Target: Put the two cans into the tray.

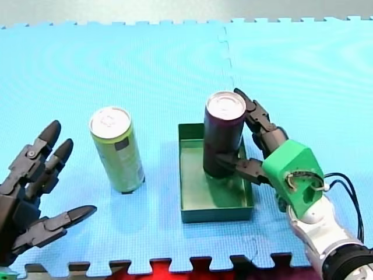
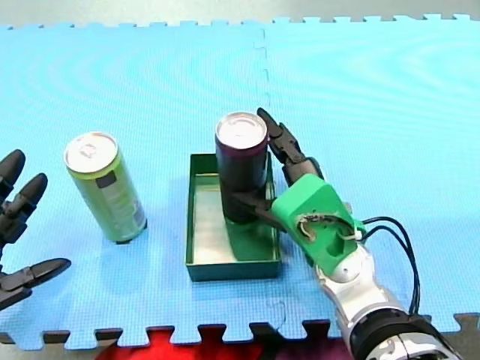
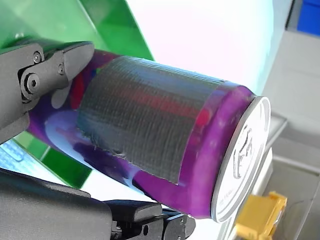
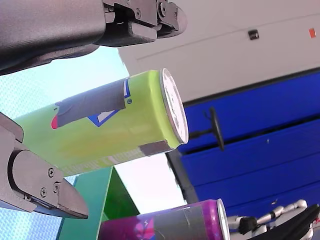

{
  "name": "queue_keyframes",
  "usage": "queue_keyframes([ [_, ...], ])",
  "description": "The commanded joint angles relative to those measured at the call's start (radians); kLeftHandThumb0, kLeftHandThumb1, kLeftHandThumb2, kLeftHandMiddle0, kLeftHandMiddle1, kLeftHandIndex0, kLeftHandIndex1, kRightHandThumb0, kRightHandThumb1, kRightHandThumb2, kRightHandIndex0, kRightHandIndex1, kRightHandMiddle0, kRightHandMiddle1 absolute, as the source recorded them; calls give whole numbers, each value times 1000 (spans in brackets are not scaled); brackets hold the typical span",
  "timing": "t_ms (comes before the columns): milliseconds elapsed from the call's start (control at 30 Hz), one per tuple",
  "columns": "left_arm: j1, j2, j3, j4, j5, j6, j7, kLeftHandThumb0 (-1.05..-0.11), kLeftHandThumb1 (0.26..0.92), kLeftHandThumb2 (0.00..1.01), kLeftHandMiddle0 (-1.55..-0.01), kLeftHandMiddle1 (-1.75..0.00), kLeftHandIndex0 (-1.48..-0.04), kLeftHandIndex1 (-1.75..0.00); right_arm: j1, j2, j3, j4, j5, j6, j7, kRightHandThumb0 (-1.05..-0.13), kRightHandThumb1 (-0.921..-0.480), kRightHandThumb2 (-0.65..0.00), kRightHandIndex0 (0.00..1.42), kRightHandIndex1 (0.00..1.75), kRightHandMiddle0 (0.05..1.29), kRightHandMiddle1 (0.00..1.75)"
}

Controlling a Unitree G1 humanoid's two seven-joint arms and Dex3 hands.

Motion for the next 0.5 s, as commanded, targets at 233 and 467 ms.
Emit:
queue_keyframes([
  [233, -8, 3, 1, 8, 9, -5, 5, -1048, 710, 0, -193, -1, -149, 0, 78, -88, -42, -70, 53, -97, 70, -1048, -880, -25, 51, 1, 119, 0],
  [467, -26, 6, 5, 37, 16, -11, 5, -1048, 713, 2, -190, 0, -149, 0, 111, -107, -41, -153, 58, -59, 68, -1048, -920, -32, 61, 6, 119, 0],
])
